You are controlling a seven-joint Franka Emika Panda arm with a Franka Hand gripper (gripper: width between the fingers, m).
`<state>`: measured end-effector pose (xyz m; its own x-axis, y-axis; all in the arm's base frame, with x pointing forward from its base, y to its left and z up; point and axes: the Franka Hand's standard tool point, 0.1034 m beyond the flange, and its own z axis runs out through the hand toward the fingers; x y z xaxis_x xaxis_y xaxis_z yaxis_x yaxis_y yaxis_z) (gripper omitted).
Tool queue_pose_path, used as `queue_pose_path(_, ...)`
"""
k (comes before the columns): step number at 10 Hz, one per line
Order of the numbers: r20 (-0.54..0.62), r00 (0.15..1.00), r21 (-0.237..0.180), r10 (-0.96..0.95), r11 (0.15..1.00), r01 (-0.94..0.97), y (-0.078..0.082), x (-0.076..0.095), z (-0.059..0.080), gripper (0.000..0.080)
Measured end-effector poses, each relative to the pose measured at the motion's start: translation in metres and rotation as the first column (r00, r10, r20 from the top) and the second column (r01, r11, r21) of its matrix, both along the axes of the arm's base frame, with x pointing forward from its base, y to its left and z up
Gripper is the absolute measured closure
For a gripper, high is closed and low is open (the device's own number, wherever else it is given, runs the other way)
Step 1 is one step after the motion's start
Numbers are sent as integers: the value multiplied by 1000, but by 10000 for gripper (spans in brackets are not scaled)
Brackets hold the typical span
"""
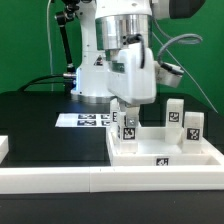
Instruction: Assemble square table
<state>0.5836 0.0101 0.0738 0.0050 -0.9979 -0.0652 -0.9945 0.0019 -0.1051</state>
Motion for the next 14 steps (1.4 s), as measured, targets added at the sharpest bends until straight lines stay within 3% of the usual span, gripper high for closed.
queue_pose_path(4, -28, 956, 37, -293, 955, 293, -1, 0, 0, 509)
queue_pose_path(8, -23, 960, 33, -278, 960, 279, -3, 0, -1, 509)
queue_pose_path(10, -26, 979, 28, -204, 978, 205, -2, -1, -1, 227)
queue_pose_path(11, -40, 993, 29, -113, 993, 114, -2, -1, 0, 227)
queue_pose_path(12, -32, 999, 23, 39, 999, -38, -2, 2, 2, 165)
queue_pose_path(14, -25, 972, 16, 234, 972, -233, -2, 3, 3, 153)
